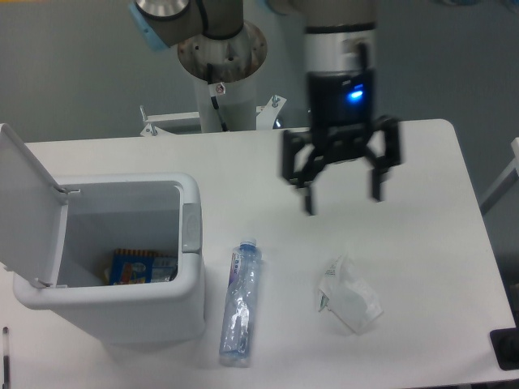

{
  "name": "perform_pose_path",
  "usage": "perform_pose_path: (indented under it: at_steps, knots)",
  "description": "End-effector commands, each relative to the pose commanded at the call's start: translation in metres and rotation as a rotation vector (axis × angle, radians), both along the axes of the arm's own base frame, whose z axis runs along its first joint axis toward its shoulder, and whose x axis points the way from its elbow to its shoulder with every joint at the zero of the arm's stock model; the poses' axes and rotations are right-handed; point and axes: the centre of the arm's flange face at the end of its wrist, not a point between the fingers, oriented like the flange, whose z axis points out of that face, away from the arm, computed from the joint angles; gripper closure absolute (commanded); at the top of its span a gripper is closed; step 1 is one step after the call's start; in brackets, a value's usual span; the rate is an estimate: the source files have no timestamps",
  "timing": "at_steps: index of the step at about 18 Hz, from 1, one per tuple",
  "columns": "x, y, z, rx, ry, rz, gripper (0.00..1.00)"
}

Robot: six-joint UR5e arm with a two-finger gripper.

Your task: Open the trash can

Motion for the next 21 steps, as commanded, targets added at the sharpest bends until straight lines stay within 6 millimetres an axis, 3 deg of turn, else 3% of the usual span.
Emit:
perform_pose_path:
  at_steps: [3,9,14,21]
  knots:
    - [-0.023,-0.024,-0.013,-0.115,0.068,-0.049,0.00]
    - [-0.056,-0.070,-0.079,-0.449,0.135,-0.223,0.00]
    - [-0.062,-0.080,-0.082,-0.501,0.158,-0.271,0.00]
    - [-0.060,-0.078,-0.082,-0.498,0.156,-0.267,0.00]
